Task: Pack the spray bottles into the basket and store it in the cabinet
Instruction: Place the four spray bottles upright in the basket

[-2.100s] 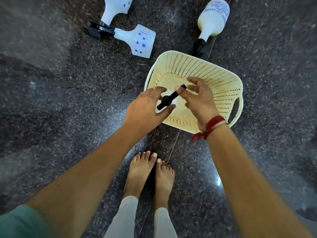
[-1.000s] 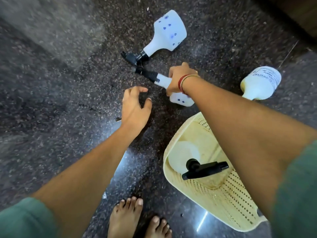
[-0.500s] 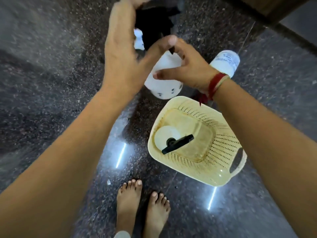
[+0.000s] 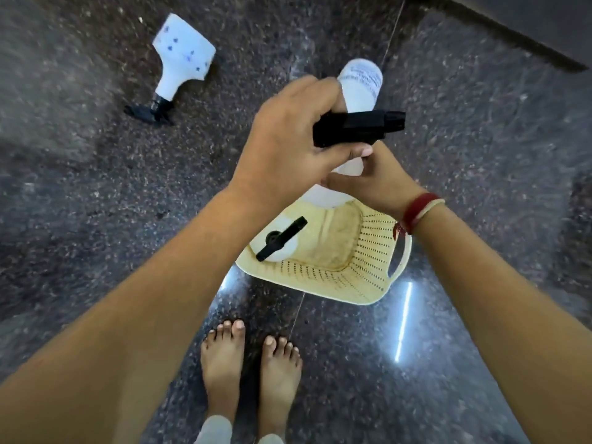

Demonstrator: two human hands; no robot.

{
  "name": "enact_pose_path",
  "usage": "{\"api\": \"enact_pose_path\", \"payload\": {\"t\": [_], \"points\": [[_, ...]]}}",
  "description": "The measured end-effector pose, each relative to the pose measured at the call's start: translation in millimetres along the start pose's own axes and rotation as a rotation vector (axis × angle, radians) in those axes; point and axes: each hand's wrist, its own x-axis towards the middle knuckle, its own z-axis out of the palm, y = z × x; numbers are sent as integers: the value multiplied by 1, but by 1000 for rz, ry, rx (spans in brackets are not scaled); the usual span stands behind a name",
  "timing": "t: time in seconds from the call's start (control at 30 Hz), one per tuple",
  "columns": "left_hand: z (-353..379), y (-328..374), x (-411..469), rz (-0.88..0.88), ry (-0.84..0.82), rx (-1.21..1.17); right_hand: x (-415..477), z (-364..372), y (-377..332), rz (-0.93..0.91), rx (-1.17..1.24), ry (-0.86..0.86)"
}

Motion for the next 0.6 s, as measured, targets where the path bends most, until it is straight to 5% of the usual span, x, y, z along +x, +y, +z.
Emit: {"api": "enact_pose_path", "payload": {"t": [0.23, 0.43, 0.6], "points": [[18, -7, -17, -55, -210, 97, -19, 14, 34, 21, -31, 70], [39, -30, -35, -172, -399, 198, -12, 54, 69, 229, -86, 213], [49, -57, -44, -248, -408, 284, 2, 85, 81, 322, -84, 351]]}}
